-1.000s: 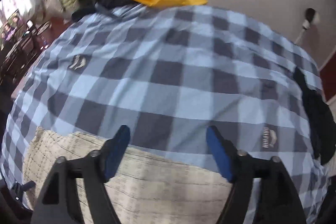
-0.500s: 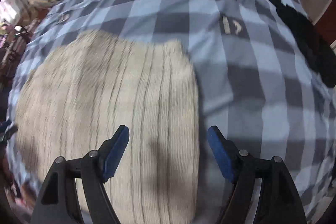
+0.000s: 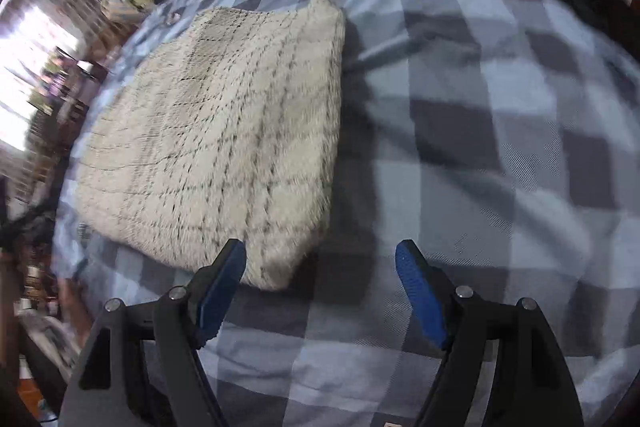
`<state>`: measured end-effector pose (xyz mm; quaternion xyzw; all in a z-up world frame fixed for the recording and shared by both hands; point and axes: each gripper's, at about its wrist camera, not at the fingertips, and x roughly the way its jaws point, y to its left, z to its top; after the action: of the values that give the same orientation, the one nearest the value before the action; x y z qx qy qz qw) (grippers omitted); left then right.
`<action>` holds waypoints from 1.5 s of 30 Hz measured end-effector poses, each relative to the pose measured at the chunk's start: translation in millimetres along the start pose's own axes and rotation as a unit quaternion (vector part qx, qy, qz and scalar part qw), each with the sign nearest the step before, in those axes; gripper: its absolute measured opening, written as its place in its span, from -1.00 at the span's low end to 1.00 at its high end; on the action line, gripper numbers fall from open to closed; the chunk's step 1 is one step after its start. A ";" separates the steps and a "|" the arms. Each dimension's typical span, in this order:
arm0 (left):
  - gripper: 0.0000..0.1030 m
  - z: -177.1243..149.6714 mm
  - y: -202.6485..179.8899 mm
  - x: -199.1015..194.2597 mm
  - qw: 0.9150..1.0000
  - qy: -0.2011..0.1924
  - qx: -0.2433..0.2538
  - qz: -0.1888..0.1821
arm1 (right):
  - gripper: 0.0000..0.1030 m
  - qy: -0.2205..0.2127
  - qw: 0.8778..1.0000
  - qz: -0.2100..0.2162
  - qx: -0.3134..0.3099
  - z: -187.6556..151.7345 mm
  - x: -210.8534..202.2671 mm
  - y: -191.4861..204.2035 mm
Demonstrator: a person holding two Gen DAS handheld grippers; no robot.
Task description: Fold small clothes
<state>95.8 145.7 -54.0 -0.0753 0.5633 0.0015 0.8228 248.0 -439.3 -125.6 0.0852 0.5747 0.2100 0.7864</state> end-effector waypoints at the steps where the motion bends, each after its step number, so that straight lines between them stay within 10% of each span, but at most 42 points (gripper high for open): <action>1: 1.00 -0.8 -0.3 5.7 1.000 0.009 -0.002 0.002 | 0.44 -0.003 1.000 0.010 0.001 0.8 3.0 -1.5; 14: 1.00 -4.9 -21.6 37.3 0.998 0.035 0.015 -0.042 | 0.42 -0.011 0.993 0.115 0.001 22.5 49.6 29.4; 15: 1.00 -5.5 -21.0 41.7 0.998 0.042 0.010 -0.046 | 0.31 -0.014 0.993 0.115 -0.017 23.5 47.2 39.7; 17: 1.00 -6.3 -20.8 49.6 0.997 0.052 0.007 -0.053 | -0.58 -0.017 0.993 0.101 -0.050 21.2 42.9 52.4; 29: 0.97 7.4 -12.9 74.4 0.989 0.059 0.057 -0.121 | -0.87 -0.048 0.997 0.040 -0.042 18.3 -2.7 43.8; 37: -0.63 12.8 -4.1 75.1 0.988 0.084 0.021 -0.129 | -0.78 -0.048 0.996 -0.077 0.000 17.7 -10.0 49.8; 41: -0.74 14.8 -7.2 68.6 0.990 0.085 0.017 -0.113 | -0.69 -0.052 0.964 -0.259 0.024 17.5 -37.8 61.7; 45: -0.75 12.3 4.6 54.5 0.990 0.080 -0.005 -0.115 | -0.68 -0.108 0.970 -0.216 0.035 9.8 -72.0 109.9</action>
<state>126.7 147.3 -100.8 -0.1432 0.6148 -0.0965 0.7695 213.7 -370.5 -18.6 0.0089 0.4980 0.0047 0.8671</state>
